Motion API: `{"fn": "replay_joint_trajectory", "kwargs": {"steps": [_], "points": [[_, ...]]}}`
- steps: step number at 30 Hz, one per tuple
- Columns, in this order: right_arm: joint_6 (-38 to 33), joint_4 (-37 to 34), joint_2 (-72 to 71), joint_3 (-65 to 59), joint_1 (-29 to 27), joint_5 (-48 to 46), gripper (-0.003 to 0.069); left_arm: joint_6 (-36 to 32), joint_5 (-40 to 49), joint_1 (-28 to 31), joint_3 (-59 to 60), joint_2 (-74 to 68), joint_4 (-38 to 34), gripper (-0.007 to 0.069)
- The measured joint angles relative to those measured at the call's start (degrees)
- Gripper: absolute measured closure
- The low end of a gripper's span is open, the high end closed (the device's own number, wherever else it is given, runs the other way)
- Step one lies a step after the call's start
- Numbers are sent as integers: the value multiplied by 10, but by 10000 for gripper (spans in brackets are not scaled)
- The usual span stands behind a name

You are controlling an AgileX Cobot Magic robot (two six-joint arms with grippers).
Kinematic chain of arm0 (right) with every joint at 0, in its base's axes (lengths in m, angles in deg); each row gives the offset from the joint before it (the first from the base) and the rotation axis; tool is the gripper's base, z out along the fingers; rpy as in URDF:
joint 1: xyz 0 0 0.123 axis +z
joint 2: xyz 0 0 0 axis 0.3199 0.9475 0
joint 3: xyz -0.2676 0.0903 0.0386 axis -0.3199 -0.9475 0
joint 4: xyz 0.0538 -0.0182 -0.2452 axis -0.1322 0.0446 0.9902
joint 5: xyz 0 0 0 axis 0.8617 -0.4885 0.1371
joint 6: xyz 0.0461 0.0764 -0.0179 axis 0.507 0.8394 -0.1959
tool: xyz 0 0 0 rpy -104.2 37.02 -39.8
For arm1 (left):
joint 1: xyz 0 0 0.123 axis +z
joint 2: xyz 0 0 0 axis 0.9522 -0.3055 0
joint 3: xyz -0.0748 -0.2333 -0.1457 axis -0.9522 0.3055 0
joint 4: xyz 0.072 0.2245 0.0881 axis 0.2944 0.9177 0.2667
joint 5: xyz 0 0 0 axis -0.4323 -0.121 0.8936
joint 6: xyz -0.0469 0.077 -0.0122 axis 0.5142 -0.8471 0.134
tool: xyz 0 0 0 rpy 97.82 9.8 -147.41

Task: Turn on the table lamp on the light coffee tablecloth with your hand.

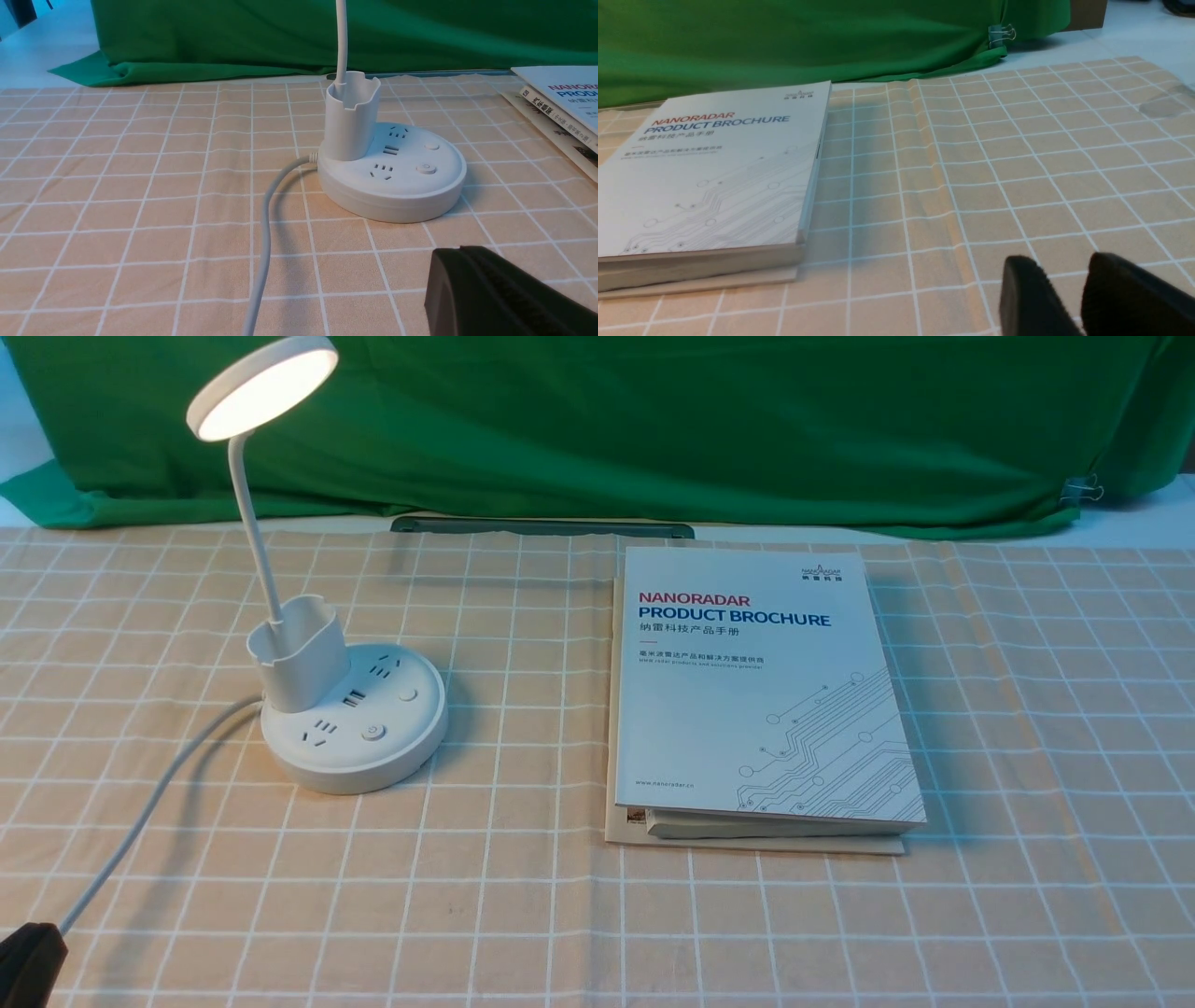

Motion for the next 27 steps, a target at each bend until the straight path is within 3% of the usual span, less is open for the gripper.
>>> {"fn": "replay_joint_trajectory", "kwargs": {"steps": [27], "points": [[0,0,0,0,0,0,419,-12,0,0,0,0,1,622]]}}
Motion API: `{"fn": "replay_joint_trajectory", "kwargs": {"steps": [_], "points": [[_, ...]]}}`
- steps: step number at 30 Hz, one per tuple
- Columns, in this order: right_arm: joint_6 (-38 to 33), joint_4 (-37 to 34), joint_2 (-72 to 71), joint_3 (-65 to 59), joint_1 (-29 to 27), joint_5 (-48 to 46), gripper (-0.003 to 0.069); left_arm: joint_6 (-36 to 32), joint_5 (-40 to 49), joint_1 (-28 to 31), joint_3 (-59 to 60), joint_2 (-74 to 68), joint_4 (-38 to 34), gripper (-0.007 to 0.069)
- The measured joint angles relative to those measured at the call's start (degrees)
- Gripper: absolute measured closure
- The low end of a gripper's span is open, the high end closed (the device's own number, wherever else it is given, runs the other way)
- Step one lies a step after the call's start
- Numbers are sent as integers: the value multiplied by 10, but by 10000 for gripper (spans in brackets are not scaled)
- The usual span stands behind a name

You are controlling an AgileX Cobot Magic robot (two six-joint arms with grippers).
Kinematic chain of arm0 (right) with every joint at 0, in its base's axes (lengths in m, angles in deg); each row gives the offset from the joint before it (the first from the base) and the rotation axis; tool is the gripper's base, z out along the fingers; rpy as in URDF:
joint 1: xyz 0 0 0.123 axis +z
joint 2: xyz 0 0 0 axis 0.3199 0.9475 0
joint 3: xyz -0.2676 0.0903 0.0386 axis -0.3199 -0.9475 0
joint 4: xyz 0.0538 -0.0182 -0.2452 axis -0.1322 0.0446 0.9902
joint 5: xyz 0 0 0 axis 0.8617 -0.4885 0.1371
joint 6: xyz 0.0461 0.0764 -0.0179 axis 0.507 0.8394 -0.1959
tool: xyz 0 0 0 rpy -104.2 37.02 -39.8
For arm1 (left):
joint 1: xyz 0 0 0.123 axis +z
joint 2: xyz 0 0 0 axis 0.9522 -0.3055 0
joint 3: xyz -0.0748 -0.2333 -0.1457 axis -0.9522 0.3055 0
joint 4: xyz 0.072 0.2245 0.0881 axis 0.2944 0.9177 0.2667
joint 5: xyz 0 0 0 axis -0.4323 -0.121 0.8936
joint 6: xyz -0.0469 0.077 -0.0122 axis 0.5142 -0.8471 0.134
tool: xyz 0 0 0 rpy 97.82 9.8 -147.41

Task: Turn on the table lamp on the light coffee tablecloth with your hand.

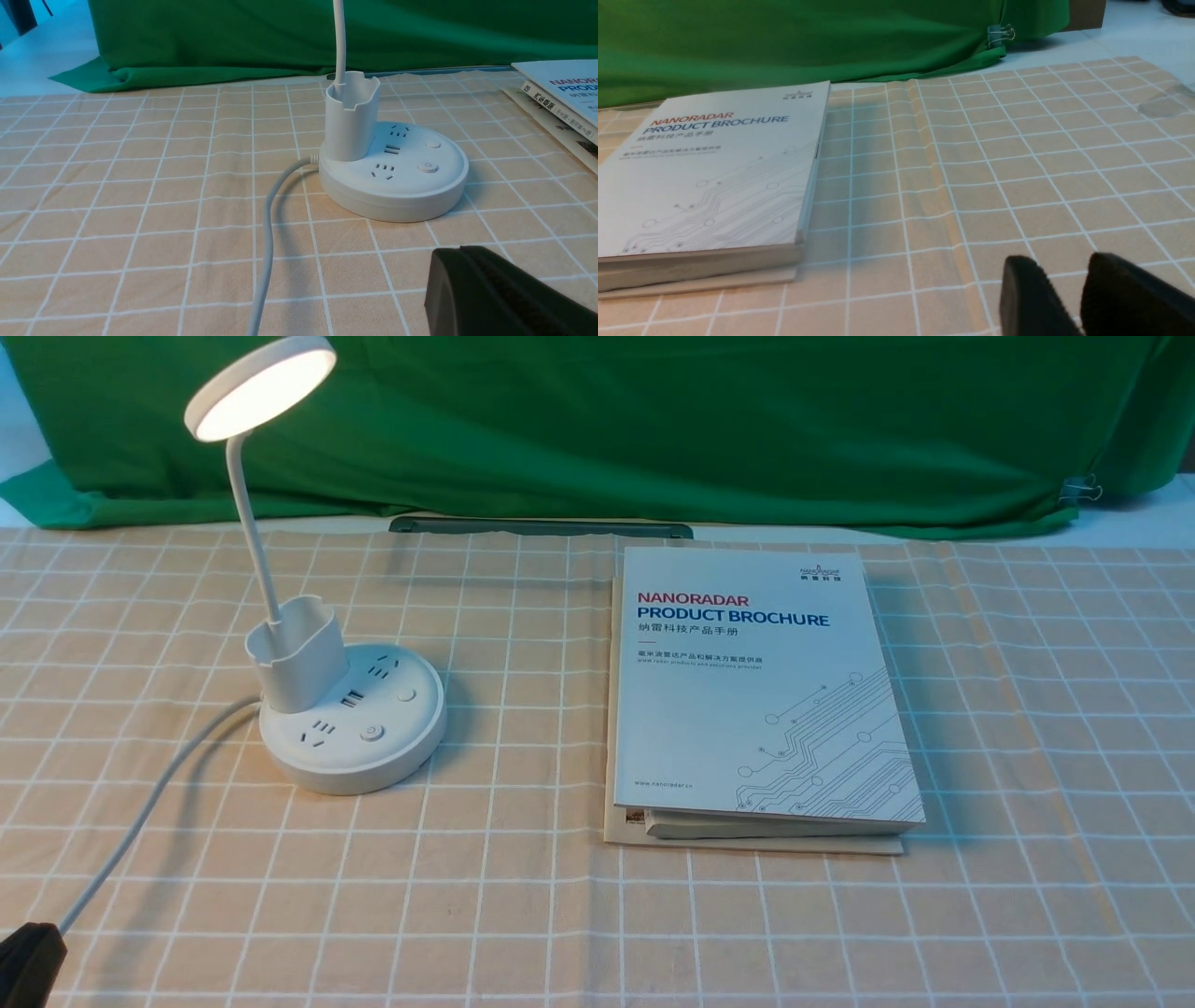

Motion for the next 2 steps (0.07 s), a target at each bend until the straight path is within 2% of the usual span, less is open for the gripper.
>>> {"fn": "replay_joint_trajectory", "kwargs": {"steps": [2], "points": [[0,0,0,0,0,0,419,0,0,0,0,0,0,622]]}}
